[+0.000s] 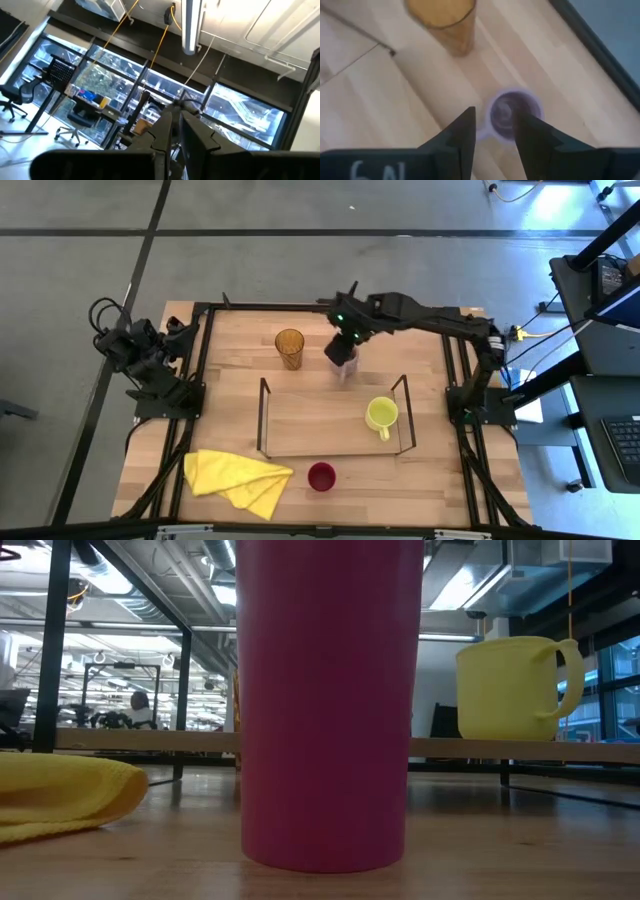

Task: Stack small to large cups/mugs on shelf
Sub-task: Put the purple mug on the shelf

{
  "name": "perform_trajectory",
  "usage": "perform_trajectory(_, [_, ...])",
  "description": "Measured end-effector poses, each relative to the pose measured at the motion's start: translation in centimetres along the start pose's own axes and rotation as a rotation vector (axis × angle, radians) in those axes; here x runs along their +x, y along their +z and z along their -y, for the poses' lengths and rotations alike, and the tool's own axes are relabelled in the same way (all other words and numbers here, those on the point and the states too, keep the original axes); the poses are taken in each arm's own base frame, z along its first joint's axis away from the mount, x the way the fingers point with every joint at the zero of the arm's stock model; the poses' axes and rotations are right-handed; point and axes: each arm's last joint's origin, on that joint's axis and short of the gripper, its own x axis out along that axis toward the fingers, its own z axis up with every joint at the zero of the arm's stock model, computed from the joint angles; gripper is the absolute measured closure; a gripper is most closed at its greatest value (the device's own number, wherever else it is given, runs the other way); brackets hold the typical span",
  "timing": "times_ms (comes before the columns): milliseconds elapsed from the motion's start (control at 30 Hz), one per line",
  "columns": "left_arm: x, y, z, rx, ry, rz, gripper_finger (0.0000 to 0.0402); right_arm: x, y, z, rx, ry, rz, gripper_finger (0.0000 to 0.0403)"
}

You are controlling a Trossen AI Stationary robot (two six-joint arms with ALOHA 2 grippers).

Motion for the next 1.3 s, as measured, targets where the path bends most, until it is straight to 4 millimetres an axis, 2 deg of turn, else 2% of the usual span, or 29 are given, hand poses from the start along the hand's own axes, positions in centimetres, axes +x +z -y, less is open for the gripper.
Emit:
perform_trajectory(167, [0.0,0.0,0.0,-0.003,0.012,0.001,0.037,2.2,1.4,0.6,0.036,-0.055,-0.132,0.0274])
perform_trajectory(267, [0.0,0.0,-0.1,-0.002,0.024,-0.001,0.037,3.7,1.2,1.2,0.023,-0.109,-0.271,0.0274])
perform_trajectory(367, [0.0,-0.1,-0.1,0.008,0.031,-0.01,0.037,4.6,0.9,1.4,0.003,-0.144,-0.332,0.0274])
perform_trajectory(600, [0.0,-0.5,-0.1,0.045,0.04,-0.038,0.037,5.5,1.1,-0.4,-0.012,-0.072,-0.285,0.0266])
perform_trajectory(767, [0.0,-0.5,-0.1,0.049,0.055,-0.04,0.037,5.5,1.1,-1.6,0.002,-0.026,-0.252,0.0227])
perform_trajectory(967, [0.0,-0.5,-0.1,0.054,0.056,-0.04,0.037,6.7,0.8,-1.6,0.041,-0.064,-0.288,0.0191])
perform_trajectory(1167, [0.0,-0.5,-0.1,0.053,0.056,-0.04,0.037,9.1,0.0,-1.6,0.041,-0.09,-0.34,0.0191])
perform_trajectory(1300, [0.0,-0.5,-0.1,0.047,0.056,-0.04,0.037,9.9,-0.6,-1.4,0.041,-0.126,-0.368,0.0194])
